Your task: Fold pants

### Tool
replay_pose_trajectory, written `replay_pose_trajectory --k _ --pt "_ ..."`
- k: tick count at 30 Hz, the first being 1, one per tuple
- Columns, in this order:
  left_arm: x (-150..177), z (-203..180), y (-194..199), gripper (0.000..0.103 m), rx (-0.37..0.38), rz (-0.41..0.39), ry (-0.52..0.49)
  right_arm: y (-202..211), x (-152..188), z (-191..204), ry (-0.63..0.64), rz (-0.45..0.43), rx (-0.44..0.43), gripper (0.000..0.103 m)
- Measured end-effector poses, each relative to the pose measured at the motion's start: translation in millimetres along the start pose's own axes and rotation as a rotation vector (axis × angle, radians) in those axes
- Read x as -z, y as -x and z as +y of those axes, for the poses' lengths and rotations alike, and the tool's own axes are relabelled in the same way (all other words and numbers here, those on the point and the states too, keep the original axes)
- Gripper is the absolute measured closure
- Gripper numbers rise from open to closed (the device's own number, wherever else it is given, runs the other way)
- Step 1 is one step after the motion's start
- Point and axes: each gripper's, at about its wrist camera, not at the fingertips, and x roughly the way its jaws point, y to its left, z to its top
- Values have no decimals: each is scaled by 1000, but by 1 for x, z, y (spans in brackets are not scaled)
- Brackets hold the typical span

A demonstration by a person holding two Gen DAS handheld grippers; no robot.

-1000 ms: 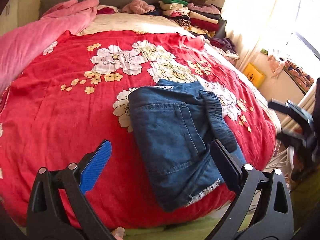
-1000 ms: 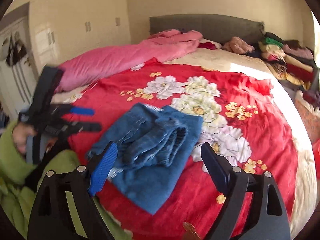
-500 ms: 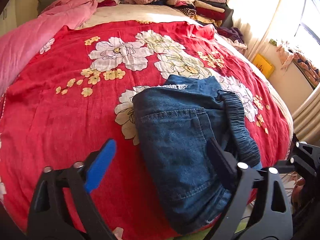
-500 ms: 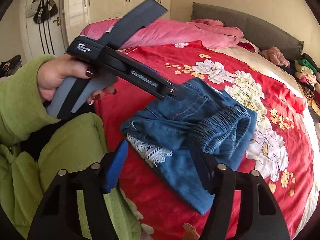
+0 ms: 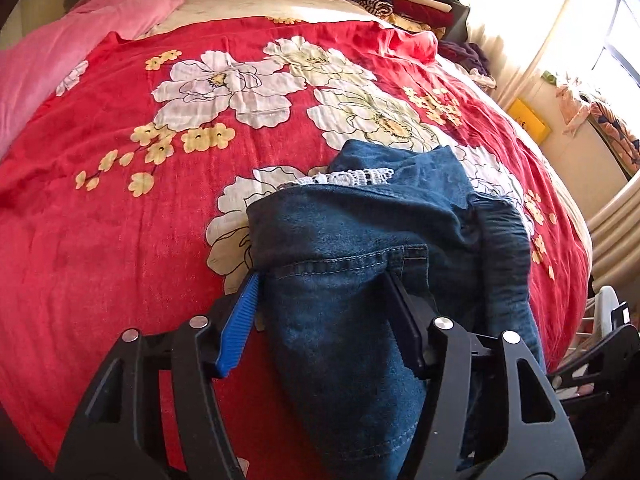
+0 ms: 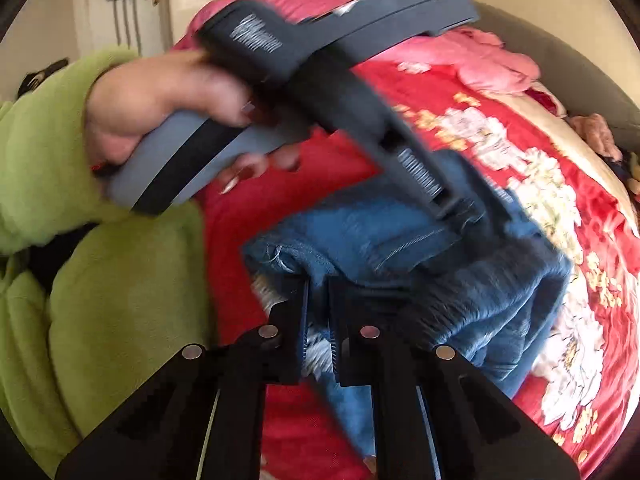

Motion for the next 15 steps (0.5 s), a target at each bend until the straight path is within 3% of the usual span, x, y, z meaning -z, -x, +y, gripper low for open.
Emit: replay_pose_trajectory --k 4,8,10,15 --pt "2 3 -3 42 17 -8 22 -8 18 -9 -98 23 -1 95" --pt "8 3 2 37 17 -36 46 3 19 -9 -163 -15 -14 92" --pt "12 4 12 31 13 -66 53 20 21 -16 -216 -51 -33 77" --pt "21 6 34 23 11 -127 72 65 28 -49 -364 -180 53 66"
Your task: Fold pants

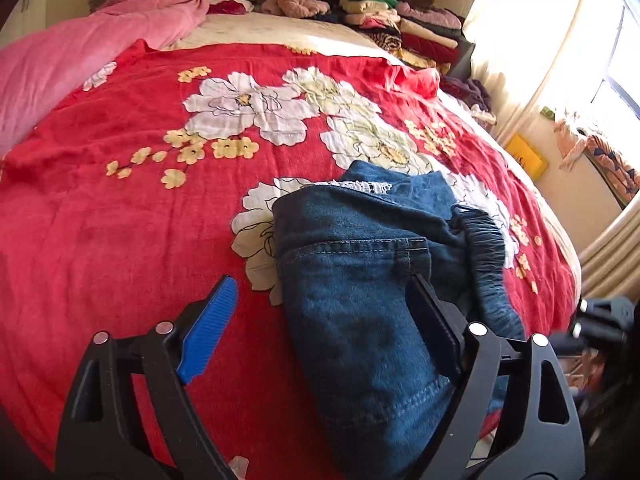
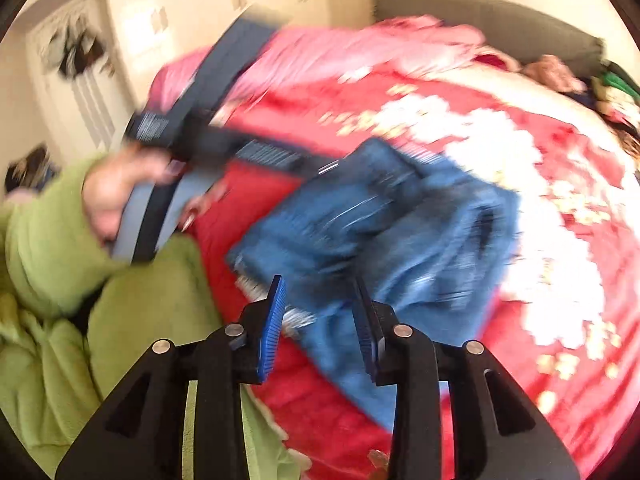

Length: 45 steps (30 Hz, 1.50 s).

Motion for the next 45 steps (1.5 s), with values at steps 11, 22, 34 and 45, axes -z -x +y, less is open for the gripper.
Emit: replay_pose_trajectory --k 11,22,34,45 --pt "8 1 -8 22 -19 30 10 -20 -6 -79 -304 59 164 53" --pt "10 -2 -22 22 -19 60 10 -57 -1 -98 -395 132 59 53" --pt "3 -15 -43 43 41 86 12 -76 -1 -107 -416 79 -53 73" --pt "-32 -25 -21 65 53 -13 -13 -54 -49 -90 -247 -33 4 85"
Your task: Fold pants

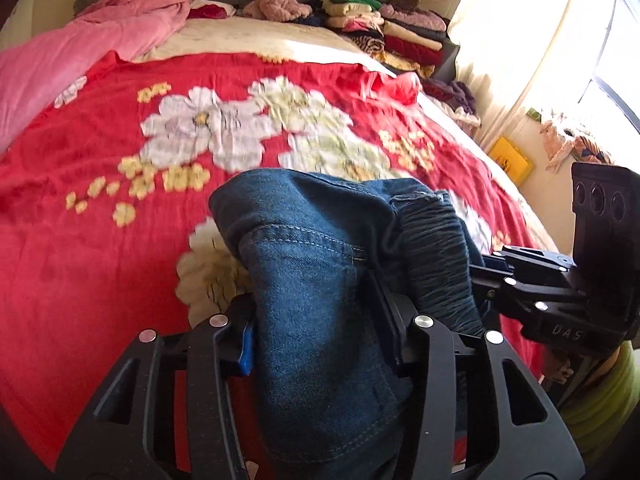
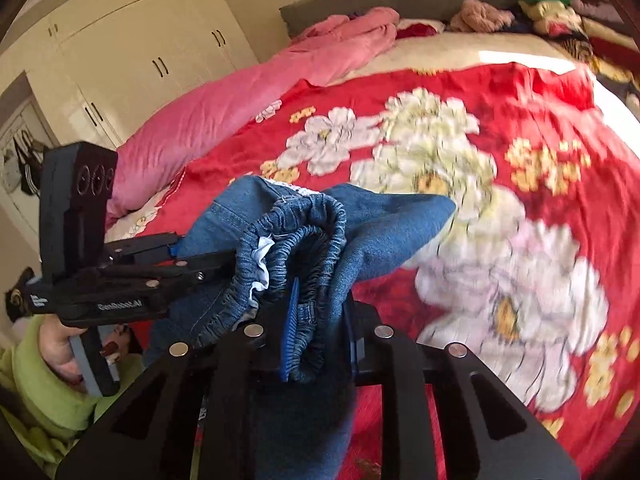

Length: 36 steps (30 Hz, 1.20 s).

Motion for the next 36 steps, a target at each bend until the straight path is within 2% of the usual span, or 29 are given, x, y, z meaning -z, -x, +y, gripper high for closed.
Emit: replay_pose_trajectory --k 8,12,16,20,22,25,29,32,34,36 --pt "-41 9 1 65 -48 -69 -4 -9 -45 -5 53 -58 56 85" --pt "-44 17 -21 65 -92 -45 -2 -27 -49 -15 38 -24 110 84" --pt "-36 20 -36 64 -133 -9 -14 -37 -39 -29 8 18 186 78" --pt "-30 23 -39 56 -149 5 -18 -40 -29 -40 -19 40 229 61" --pt "-28 25 -39 51 -152 8 -16 -40 -26 -42 -11 46 267 48" --pt "-27 25 -40 48 -155 13 -13 -43 -23 -45 -12 58 291 43" --pt "-25 24 -37 41 -160 12 -15 -39 -22 -46 -23 51 289 40" --pt "-24 24 -32 37 -162 6 -13 -27 -21 -42 -20 15 304 37" --pt "-23 22 -25 31 -161 -6 -13 -13 -20 -37 -11 -29 329 18" --pt "-22 19 -17 27 -162 -21 -14 2 -19 -33 -9 -66 337 14"
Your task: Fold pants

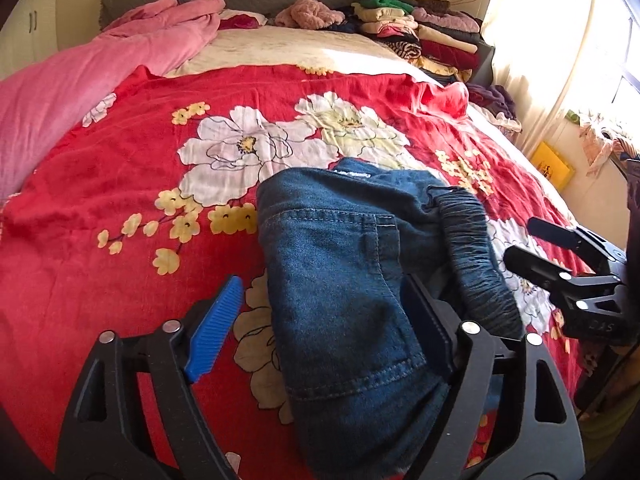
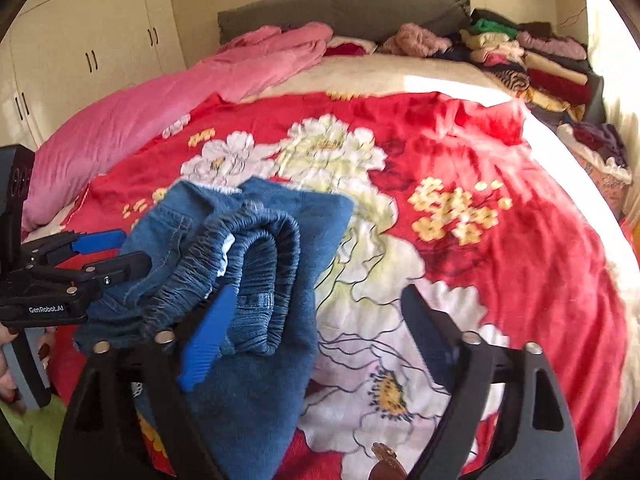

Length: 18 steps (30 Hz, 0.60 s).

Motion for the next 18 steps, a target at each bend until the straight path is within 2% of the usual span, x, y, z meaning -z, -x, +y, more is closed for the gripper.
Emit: replay_pose_trajectory --k 2,4,12,18 --pt "1 -2 9 21 2 -18 -2 15 0 0 2 -34 5 9" --pt "3 -4 20 10 -4 -36 -6 31 0 2 12 -66 21 7" --pt "10 -13 59 10 -20 -100 -15 83 8 14 30 -205 40 6" --pt "22 -13 87 10 -14 -143 -8 107 15 19 27 -232 38 5"
